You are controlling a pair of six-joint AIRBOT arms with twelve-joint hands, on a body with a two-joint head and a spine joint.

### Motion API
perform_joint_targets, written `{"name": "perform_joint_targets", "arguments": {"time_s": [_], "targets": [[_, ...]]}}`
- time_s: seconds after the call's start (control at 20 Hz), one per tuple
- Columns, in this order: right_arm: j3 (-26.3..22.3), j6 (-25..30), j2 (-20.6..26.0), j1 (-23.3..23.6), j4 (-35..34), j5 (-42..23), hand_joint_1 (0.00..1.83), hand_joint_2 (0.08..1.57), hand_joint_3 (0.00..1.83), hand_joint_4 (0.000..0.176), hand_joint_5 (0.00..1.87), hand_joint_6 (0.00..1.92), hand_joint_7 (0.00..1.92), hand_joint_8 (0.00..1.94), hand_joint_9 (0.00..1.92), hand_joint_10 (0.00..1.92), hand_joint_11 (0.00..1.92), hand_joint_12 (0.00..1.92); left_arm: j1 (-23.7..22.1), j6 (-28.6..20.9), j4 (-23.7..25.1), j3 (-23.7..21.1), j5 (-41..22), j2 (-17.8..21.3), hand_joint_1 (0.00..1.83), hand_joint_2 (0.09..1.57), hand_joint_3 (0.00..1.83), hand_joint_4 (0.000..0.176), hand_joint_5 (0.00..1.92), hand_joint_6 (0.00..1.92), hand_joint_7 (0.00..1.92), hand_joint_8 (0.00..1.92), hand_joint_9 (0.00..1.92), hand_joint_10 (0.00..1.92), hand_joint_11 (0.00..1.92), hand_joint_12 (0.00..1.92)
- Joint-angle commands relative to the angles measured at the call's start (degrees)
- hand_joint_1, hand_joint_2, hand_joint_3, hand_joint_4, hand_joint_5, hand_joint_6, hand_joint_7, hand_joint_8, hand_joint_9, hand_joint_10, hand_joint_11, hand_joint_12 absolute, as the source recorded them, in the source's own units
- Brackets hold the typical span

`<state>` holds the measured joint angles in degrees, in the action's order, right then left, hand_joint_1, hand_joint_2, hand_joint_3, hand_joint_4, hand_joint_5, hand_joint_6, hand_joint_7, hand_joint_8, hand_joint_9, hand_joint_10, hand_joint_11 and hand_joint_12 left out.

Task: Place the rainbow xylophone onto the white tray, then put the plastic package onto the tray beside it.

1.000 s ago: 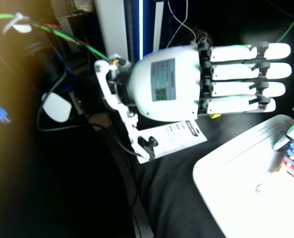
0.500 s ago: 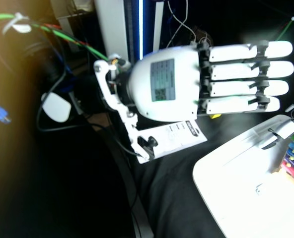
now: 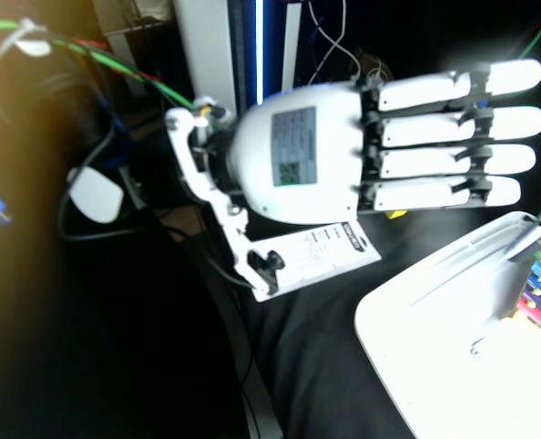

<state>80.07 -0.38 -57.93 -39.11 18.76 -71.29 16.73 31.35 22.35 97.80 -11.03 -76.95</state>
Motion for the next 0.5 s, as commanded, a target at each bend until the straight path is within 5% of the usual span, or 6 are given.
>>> {"name": "perform_joint_targets", "arguments": {"time_s": [0.0, 0.15, 0.3, 0.4, 0.45], "targets": [[-0.3, 0.3, 0.6, 1.0, -3.1, -5.0, 0.9, 0.77, 0.0, 0.05, 0.0, 0.0, 0.0, 0.0, 0.06, 0.0, 0.0, 0.43, -2.0, -0.2, 0.4, -1.1, -7.6, 2.0, 0.92, 0.72, 0.0, 0.176, 0.0, 0.0, 0.0, 0.0, 0.01, 0.0, 0.05, 0.02], [-1.4, 0.3, 2.2, 0.9, -2.2, -3.2, 0.86, 0.76, 0.0, 0.067, 0.0, 0.0, 0.0, 0.0, 0.03, 0.0, 0.0, 0.27, -4.9, -0.2, 5.6, -6.7, -8.0, 6.9, 0.88, 0.74, 0.0, 0.176, 0.0, 0.0, 0.0, 0.0, 0.0, 0.0, 0.0, 0.0], [-1.9, 0.3, 3.2, 0.9, -1.4, -1.8, 0.84, 0.75, 0.0, 0.057, 0.0, 0.0, 0.0, 0.0, 0.04, 0.01, 0.0, 0.33, -8.1, -0.2, 11.4, -11.6, -7.8, 10.7, 0.96, 0.75, 0.0, 0.176, 0.0, 0.0, 0.0, 0.0, 0.0, 0.0, 0.0, 0.0], [-2.2, 0.3, 3.8, 0.9, -0.4, -0.2, 0.84, 0.69, 0.0, 0.096, 0.0, 0.0, 0.0, 0.0, 0.03, 0.01, 0.0, 0.32, -10.6, -0.2, 15.7, -15.2, -7.7, 13.6, 0.94, 0.74, 0.0, 0.176, 0.0, 0.0, 0.0, 0.0, 0.0, 0.0, 0.05, 0.02], [-2.3, 0.3, 3.9, 0.9, 0.0, 0.4, 0.89, 0.69, 0.0, 0.084, 0.0, 0.0, 0.0, 0.0, 0.02, 0.0, 0.0, 0.32, -11.8, -0.2, 18.0, -17.0, -7.6, 15.0, 0.94, 0.74, 0.0, 0.176, 0.0, 0.0, 0.0, 0.0, 0.0, 0.0, 0.04, 0.02]]}}
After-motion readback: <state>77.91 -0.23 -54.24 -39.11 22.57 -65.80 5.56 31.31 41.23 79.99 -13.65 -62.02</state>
